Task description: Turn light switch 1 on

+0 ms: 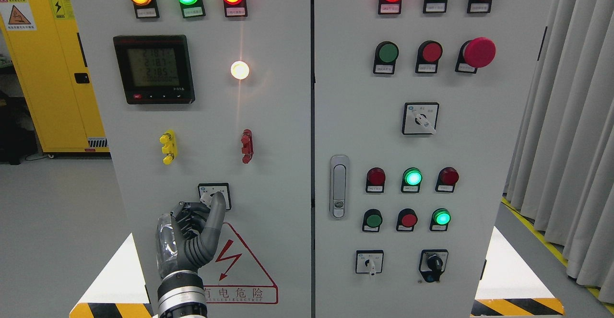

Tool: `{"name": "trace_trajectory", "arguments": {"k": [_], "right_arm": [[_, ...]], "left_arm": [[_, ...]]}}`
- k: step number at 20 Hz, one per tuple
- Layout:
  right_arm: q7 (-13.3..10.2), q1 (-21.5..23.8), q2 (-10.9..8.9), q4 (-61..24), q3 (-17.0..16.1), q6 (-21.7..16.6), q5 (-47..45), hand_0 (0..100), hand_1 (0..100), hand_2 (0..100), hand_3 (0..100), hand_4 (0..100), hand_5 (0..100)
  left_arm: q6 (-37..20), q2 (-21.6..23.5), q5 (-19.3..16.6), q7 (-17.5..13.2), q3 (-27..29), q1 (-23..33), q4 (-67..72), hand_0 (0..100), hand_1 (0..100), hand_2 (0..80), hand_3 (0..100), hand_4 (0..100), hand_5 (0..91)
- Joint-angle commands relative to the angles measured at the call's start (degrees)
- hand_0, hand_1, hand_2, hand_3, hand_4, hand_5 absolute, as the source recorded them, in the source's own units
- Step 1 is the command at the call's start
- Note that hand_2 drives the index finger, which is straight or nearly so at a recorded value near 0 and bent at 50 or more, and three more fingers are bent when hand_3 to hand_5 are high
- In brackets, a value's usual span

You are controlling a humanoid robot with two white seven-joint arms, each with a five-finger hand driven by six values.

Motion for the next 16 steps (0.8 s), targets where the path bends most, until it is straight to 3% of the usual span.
{"name": "trace_trajectory", "arguments": {"k": [1, 3, 12, 16], "right_arm": [[0.0, 0.0, 0.00, 0.0, 0.0, 0.0, -1.7, 0, 50, 4, 0, 0, 0], [0.0, 0.0, 0.00, 0.0, 0.0, 0.0, -1.7, 0, 50, 4, 0, 0, 0], [0.0, 0.0, 0.00, 0.0, 0.0, 0.0, -1.7, 0, 50, 4, 0, 0, 0], [0.0, 0.0, 0.00, 0.0, 0.0, 0.0, -1.7, 0, 50, 4, 0, 0, 0]], "left_arm": [[-1.8, 0.3, 0.0, 0.3, 0.0, 3.0, -0.8, 11, 43, 62.9, 94, 90, 87.5], [-2.9, 0.4, 0.1, 0.3, 0.2, 4.8, -0.9, 9, 42, 63.3, 94, 90, 87.4], [-17.1, 1.9, 3.4, 2.1, 0.4, 15.4, -1.2, 8, 40, 65.0, 95, 93, 88.6], [-21.4, 2.8, 8.8, 1.1, 1.4, 23.2, -0.2, 7, 38, 65.2, 98, 97, 89.4]]}}
